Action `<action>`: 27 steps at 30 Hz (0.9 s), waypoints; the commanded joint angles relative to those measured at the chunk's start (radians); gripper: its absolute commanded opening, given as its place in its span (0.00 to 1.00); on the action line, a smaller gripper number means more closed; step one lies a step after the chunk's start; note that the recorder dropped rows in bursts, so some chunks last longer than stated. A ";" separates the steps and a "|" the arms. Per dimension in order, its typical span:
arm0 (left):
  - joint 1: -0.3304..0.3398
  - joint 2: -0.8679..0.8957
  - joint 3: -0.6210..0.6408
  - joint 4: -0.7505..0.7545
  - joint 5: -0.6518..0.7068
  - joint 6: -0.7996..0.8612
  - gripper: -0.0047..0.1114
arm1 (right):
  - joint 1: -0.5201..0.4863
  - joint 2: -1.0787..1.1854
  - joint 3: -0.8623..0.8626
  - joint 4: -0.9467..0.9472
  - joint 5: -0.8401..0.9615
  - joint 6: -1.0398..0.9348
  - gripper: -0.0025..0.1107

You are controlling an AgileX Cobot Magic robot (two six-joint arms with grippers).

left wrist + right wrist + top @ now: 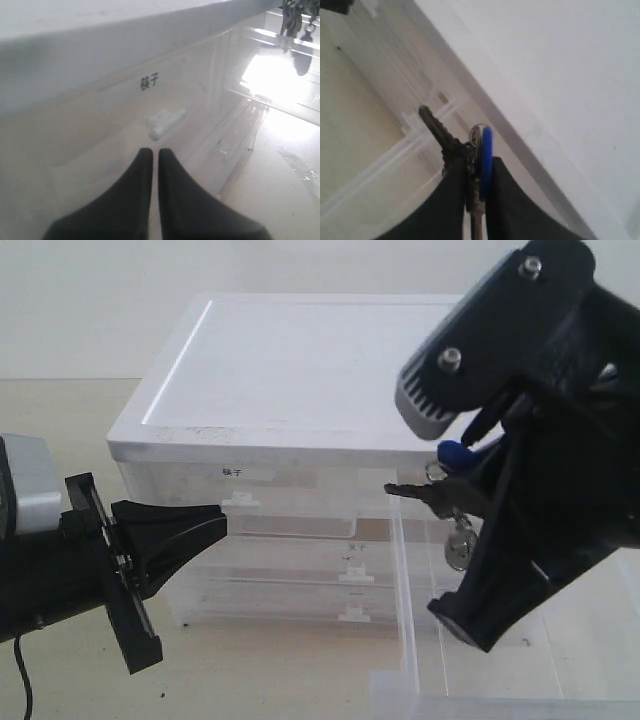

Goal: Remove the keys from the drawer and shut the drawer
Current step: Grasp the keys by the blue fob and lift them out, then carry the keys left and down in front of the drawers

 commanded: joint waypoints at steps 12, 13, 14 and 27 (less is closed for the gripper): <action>-0.001 0.002 -0.003 0.005 -0.002 -0.007 0.08 | 0.061 0.059 -0.205 -0.006 -0.145 -0.028 0.02; -0.001 0.002 -0.003 0.005 -0.002 -0.007 0.08 | 0.061 0.081 -0.205 -0.003 -0.171 -0.023 0.02; -0.001 -0.003 -0.001 0.005 -0.002 -0.007 0.08 | 0.061 0.104 -0.205 -0.001 -0.182 -0.023 0.02; 0.001 -0.196 0.092 -0.074 -0.002 0.008 0.08 | 0.036 0.320 -0.205 -0.047 -0.086 0.027 0.02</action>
